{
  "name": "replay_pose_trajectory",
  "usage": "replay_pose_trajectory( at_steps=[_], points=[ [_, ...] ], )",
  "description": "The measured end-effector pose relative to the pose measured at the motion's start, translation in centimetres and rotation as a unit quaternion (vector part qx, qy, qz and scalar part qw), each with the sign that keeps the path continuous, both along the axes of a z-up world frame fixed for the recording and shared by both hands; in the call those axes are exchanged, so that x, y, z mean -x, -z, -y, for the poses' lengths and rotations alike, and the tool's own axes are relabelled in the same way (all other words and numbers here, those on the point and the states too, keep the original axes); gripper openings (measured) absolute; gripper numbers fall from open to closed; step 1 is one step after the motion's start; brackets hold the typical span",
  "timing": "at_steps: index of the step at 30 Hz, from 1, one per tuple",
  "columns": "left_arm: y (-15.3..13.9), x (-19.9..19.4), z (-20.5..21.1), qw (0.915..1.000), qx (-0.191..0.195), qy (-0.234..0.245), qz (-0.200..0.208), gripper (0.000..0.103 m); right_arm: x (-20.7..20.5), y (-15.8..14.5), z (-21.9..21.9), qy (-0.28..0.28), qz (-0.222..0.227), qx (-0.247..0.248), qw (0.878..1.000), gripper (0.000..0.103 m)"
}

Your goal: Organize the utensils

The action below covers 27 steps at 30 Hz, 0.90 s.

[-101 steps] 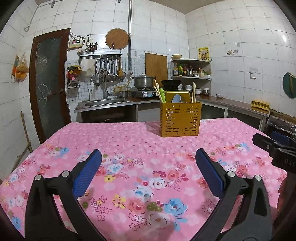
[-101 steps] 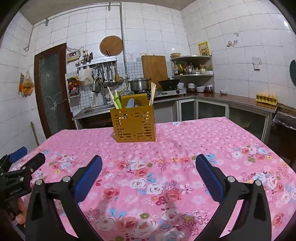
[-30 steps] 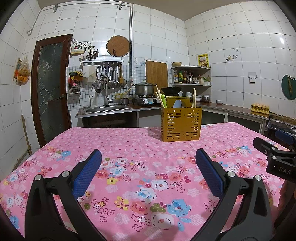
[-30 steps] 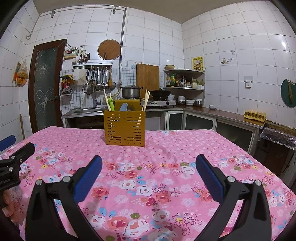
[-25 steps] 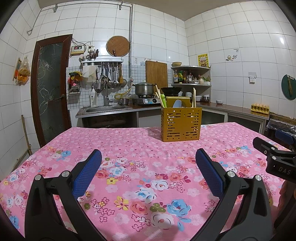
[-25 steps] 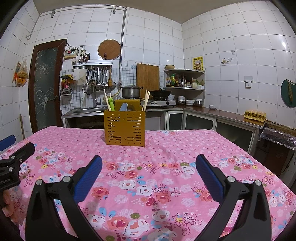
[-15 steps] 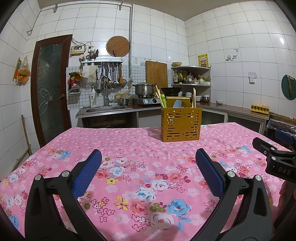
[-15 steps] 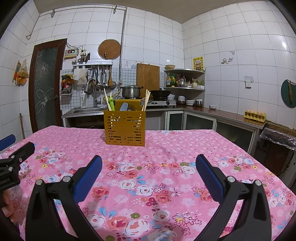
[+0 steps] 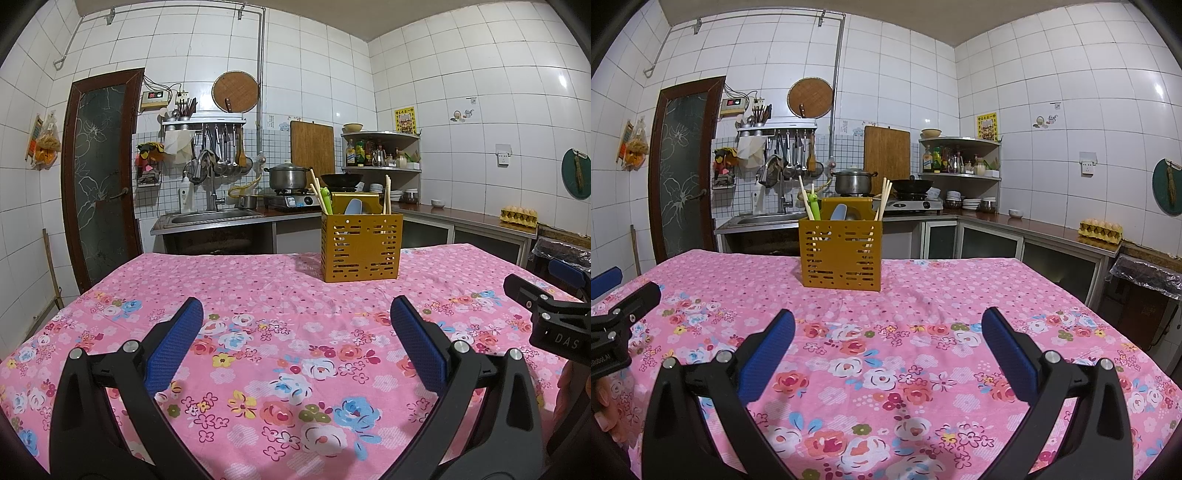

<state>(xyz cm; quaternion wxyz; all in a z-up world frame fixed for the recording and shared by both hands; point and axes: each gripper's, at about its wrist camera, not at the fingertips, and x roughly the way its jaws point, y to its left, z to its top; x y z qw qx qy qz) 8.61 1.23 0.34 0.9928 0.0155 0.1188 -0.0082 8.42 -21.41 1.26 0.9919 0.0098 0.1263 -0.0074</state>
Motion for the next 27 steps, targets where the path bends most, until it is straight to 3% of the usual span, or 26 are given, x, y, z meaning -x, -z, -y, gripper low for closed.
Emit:
replay_pose_trajectory(
  at_steps=[27],
  points=[
    [0.05,-0.07,-0.05,1.0000,0.000,0.002,-0.002,0.098,-0.07,0.16,0.03,-0.003,-0.002,0.002,1.000,0.099]
  ],
)
